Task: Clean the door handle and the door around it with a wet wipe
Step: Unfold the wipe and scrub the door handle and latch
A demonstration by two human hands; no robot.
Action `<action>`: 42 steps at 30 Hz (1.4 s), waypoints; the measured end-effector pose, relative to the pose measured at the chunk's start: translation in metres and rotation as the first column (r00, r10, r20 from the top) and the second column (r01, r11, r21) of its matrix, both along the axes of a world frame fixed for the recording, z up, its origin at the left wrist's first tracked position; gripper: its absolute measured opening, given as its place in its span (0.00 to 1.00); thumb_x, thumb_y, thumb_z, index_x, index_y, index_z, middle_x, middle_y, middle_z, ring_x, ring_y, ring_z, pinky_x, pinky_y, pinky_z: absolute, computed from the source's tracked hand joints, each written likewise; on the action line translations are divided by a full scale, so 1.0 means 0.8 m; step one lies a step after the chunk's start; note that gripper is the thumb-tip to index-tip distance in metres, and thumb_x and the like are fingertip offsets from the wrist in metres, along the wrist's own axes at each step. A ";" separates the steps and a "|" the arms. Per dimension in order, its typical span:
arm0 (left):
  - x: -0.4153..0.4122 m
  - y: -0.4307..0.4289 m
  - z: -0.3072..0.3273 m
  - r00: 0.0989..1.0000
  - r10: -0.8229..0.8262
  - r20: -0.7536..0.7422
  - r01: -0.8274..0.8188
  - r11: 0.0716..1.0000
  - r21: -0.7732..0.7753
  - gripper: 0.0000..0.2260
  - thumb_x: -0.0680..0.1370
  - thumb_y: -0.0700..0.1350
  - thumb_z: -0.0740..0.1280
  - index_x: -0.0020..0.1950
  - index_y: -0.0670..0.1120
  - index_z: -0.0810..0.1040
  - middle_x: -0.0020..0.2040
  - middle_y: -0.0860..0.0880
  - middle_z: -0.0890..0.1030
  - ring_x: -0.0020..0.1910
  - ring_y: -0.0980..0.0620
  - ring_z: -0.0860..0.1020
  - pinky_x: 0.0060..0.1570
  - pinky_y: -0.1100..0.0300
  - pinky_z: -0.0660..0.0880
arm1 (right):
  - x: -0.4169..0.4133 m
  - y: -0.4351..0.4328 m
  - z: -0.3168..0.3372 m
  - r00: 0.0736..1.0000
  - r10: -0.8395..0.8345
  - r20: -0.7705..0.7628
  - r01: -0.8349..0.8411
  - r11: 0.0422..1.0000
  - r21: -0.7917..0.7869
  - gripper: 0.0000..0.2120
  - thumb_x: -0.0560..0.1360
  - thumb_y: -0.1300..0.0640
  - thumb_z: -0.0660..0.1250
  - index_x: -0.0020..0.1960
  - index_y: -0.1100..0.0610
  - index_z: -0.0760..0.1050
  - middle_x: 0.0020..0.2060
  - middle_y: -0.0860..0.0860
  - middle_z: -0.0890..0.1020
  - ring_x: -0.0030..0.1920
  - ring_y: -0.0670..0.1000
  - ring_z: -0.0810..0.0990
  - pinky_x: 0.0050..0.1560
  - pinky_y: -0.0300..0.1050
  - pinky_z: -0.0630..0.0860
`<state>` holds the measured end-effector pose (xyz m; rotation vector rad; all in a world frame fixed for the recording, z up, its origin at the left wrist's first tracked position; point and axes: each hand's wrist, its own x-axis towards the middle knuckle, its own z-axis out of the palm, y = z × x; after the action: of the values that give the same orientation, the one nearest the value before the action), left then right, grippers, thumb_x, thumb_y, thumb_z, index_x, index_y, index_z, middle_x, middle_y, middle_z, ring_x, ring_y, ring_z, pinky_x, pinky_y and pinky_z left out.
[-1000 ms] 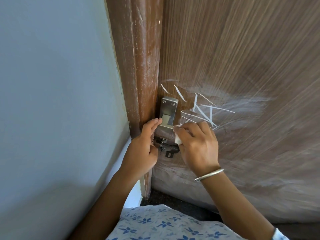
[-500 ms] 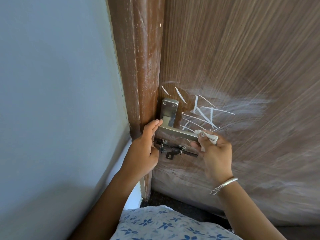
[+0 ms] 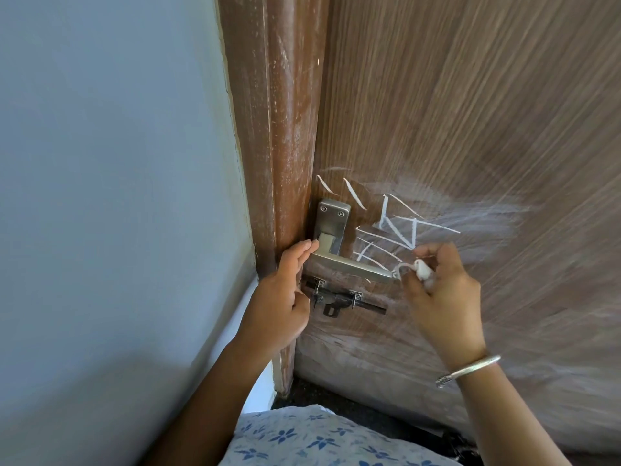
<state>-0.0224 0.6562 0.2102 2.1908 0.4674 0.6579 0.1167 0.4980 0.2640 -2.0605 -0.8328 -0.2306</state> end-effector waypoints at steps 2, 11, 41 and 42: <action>0.000 -0.001 0.001 1.000 -0.001 0.006 0.001 1.000 -0.001 0.35 0.72 0.31 0.64 0.70 0.60 0.58 0.67 0.72 0.62 0.30 0.53 0.77 0.34 0.62 0.77 | -0.005 0.004 0.003 0.988 0.024 0.151 -0.013 0.997 -0.074 0.11 0.69 0.67 0.71 0.43 0.55 0.72 0.31 0.46 0.77 0.26 0.41 0.71 0.32 0.21 0.66; -0.001 -0.002 0.002 1.000 0.010 0.007 -0.010 1.000 -0.006 0.34 0.72 0.31 0.64 0.70 0.58 0.58 0.67 0.70 0.62 0.29 0.51 0.76 0.34 0.58 0.79 | -0.019 0.019 0.009 0.960 0.210 0.184 -0.133 0.923 -0.362 0.12 0.74 0.59 0.61 0.52 0.60 0.79 0.41 0.58 0.79 0.41 0.59 0.77 0.43 0.48 0.74; 0.001 -0.002 0.002 1.000 0.010 0.006 -0.010 0.999 -0.039 0.34 0.72 0.31 0.64 0.69 0.60 0.58 0.68 0.68 0.64 0.29 0.54 0.77 0.33 0.61 0.78 | -0.013 0.043 0.002 0.938 0.186 0.292 0.002 0.840 -0.542 0.18 0.73 0.43 0.64 0.52 0.57 0.74 0.40 0.56 0.80 0.43 0.58 0.77 0.39 0.44 0.70; 0.001 -0.002 0.002 1.000 0.012 0.000 -0.012 0.999 -0.040 0.34 0.72 0.31 0.64 0.70 0.58 0.59 0.68 0.68 0.64 0.29 0.53 0.77 0.33 0.59 0.79 | -0.012 0.042 0.004 0.942 0.173 0.287 0.019 0.827 -0.562 0.19 0.74 0.41 0.62 0.52 0.56 0.74 0.41 0.55 0.80 0.43 0.57 0.78 0.37 0.43 0.67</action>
<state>-0.0217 0.6543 0.2120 2.1514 0.4898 0.6502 0.1070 0.5314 0.2671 -2.5687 -1.3111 -0.3171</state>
